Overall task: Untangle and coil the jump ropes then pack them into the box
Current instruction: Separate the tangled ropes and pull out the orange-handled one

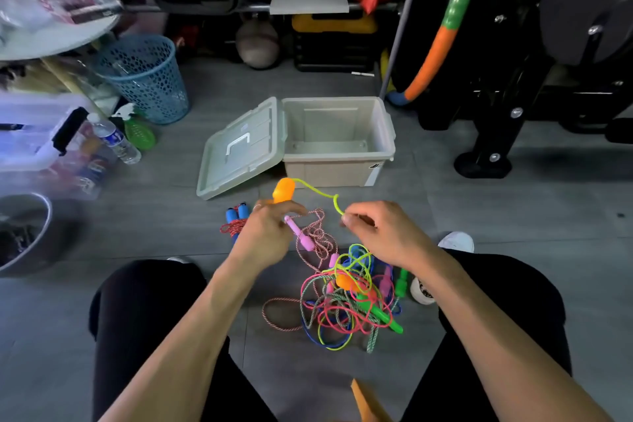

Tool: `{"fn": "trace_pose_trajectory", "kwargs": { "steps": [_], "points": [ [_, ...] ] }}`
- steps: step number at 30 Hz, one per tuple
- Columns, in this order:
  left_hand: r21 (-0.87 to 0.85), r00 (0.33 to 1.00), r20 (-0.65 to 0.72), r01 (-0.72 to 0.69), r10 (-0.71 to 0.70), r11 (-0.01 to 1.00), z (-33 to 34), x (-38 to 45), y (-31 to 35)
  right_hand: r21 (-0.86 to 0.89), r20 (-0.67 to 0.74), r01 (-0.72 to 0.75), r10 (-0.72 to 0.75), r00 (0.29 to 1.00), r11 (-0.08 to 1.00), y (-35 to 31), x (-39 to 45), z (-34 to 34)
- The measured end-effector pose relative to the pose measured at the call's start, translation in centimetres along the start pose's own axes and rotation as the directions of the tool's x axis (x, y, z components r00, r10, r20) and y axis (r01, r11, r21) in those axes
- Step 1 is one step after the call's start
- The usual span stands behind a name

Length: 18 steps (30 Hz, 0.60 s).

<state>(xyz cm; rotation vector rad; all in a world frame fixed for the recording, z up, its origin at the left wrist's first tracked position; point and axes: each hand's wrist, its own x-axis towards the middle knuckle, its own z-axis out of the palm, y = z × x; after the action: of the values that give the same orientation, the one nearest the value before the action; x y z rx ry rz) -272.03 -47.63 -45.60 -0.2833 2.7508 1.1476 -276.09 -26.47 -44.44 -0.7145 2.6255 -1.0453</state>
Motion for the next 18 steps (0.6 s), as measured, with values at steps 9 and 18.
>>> {"fn": "trace_pose_trajectory", "kwargs": {
  "steps": [9,18],
  "points": [
    [0.081,0.921,-0.027,-0.386,0.389,0.919,1.0,-1.3,1.3,-0.008,0.250,-0.013,0.015,0.968,1.000,-0.4,0.6,-1.5],
    [0.112,0.879,-0.476,0.084,-0.020,0.990,-1.4,0.7,0.4,0.024,0.136,-0.135,0.130,0.982,0.991,1.3,-1.4,-0.4]
  ]
}}
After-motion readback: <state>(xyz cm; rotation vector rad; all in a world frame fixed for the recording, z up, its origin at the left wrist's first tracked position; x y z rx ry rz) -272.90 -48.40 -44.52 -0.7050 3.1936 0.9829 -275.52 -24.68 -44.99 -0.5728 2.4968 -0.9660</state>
